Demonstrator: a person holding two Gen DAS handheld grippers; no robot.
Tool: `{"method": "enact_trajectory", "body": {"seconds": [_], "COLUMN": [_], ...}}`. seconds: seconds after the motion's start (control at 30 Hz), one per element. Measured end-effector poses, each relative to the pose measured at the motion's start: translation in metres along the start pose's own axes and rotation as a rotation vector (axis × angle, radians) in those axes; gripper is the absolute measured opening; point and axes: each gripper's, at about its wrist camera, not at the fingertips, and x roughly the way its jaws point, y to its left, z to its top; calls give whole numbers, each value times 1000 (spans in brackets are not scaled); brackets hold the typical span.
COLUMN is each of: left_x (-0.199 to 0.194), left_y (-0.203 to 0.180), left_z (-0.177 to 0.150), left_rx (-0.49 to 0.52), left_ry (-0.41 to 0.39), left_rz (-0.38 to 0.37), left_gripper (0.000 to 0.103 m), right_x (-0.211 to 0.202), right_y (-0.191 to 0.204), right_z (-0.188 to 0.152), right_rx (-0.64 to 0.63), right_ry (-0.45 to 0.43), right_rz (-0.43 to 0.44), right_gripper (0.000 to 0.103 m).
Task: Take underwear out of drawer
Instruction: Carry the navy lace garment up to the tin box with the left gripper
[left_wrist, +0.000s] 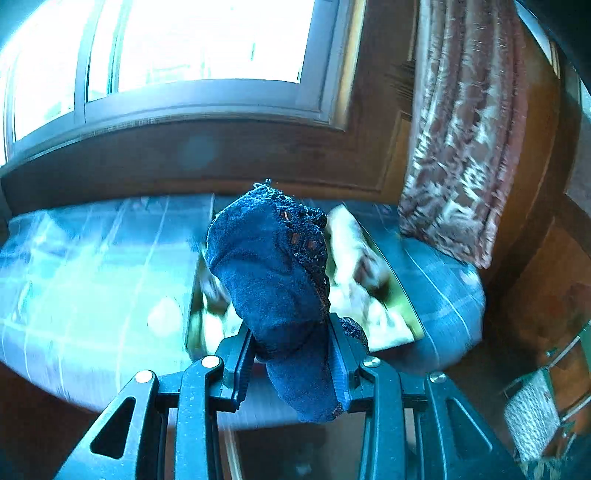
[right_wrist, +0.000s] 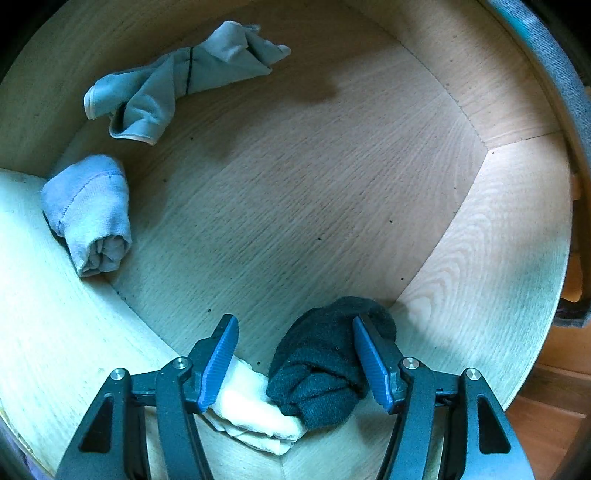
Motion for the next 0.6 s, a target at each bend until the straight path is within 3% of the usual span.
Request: {"method": "enact_trajectory", "body": {"seconds": [0.2,0.3,0.47,0.6], "left_x": [57,99,150,176], "left_y": [7,10,17,17], "left_z": [46,61,63,58], "left_rx": [53,57,72,107], "left_ry": [26,77,151,186], "left_rz": [94,117,153,174], "left_gripper": [36,36,37,45], "right_x": [-1,0,0,3], "right_y": [-4,-4,-8,-10], "right_z": [-2,-2,-1,1], "right_rx": [8,8,7,6], "right_ry": [-9,-4,4,15], "right_rz": [21,29,32,32], "right_gripper": [66,66,66,64]}}
